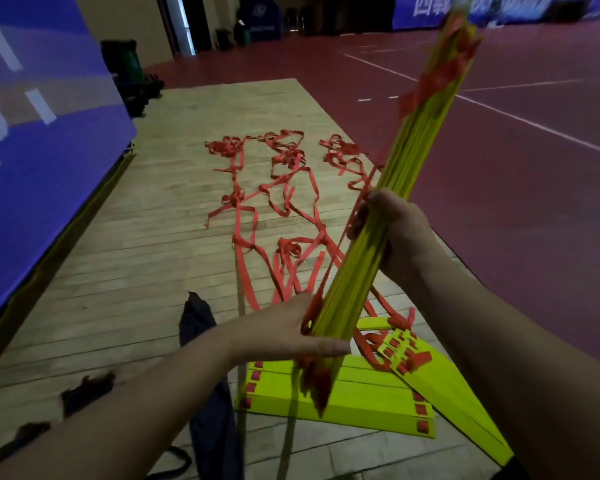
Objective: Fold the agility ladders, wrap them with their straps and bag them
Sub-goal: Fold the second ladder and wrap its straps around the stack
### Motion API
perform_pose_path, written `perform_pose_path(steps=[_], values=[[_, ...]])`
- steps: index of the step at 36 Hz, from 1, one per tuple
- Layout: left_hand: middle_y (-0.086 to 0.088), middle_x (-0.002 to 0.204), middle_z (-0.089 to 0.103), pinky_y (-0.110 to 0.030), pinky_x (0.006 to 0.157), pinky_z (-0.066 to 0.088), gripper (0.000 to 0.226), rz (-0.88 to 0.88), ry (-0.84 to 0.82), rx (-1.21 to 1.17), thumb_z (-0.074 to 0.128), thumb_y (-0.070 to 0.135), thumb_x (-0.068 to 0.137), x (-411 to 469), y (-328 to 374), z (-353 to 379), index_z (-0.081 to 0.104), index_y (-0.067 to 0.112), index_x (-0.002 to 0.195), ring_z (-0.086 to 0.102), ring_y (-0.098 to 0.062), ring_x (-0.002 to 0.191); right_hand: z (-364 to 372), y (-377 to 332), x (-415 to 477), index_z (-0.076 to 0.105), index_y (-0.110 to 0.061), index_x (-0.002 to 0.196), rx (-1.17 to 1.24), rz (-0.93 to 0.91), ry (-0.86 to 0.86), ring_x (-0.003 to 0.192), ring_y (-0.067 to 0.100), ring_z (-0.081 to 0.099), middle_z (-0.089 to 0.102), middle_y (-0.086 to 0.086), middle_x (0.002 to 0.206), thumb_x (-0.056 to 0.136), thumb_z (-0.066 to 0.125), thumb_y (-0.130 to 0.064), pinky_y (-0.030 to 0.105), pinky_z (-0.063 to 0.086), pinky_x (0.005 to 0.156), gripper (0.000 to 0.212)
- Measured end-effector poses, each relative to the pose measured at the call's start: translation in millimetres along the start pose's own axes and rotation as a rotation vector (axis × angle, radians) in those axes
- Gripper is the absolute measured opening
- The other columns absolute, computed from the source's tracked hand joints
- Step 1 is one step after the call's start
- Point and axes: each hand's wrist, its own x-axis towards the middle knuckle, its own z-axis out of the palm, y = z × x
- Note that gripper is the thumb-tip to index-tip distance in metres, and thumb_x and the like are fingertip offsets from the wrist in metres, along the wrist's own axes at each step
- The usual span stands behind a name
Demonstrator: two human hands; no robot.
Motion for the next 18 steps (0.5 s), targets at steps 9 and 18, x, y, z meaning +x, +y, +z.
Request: perform_pose_path(steps=[9, 18], values=[[0.009, 0.121, 0.061, -0.023, 0.085, 0.057, 0.077, -0.056, 0.156, -0.129, 0.074, 0.057, 0.081, 6, 4, 26, 0.035, 0.034, 0.144, 0.063, -0.006, 0.103, -11, -9, 0, 0.062, -0.011, 0.077, 0.045, -0.019, 0.142, 0.058, 0.021, 0.057, 0.057, 0.003, 0.064, 0.09, 0.06, -0.014, 0.036, 0.052, 0.064, 0.014], [0.005, 0.1, 0.071, -0.036, 0.085, 0.06, 0.067, -0.033, 0.21, -0.378, 0.086, 0.035, 0.076, 8, 10, 32, 0.046, 0.037, 0.13, 0.072, -0.011, 0.09, -19, -10, 2, 0.059, -0.013, 0.079, 0.235, 0.022, 0.277, 0.059, 0.017, 0.055, 0.056, 0.001, 0.064, 0.09, 0.065, -0.014, 0.043, 0.055, 0.082, 0.012]])
